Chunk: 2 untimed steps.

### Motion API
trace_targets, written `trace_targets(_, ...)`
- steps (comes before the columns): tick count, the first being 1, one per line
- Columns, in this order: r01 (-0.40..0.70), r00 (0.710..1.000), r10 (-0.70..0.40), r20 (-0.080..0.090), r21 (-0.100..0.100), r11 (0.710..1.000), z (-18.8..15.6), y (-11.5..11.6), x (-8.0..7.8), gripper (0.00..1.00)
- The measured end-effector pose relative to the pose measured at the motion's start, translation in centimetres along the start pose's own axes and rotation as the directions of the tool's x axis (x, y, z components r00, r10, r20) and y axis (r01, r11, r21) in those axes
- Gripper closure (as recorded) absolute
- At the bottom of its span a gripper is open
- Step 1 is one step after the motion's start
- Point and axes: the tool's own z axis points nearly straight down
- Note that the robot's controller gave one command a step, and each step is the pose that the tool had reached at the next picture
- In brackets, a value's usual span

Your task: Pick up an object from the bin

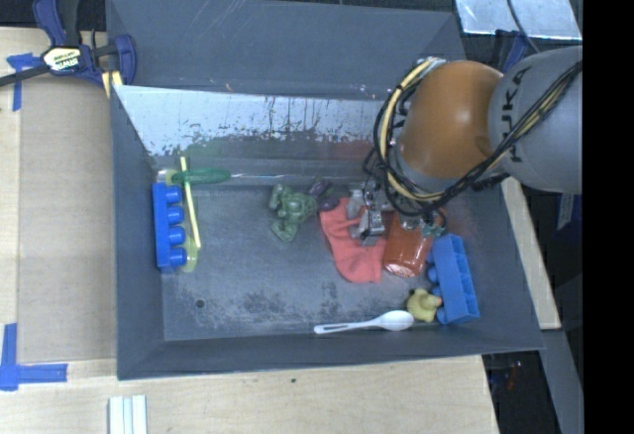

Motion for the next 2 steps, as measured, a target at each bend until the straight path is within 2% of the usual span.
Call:
trace_targets(1, 0.019, 1.000, -0.019, -0.002, 0.000, 1.000, -6.0, 0.1, -0.2, 1.00)
trace_targets(2, 0.063, 0.998, -0.063, -0.003, -0.001, 0.998, -12.6, 0.3, -2.1, 1.00)
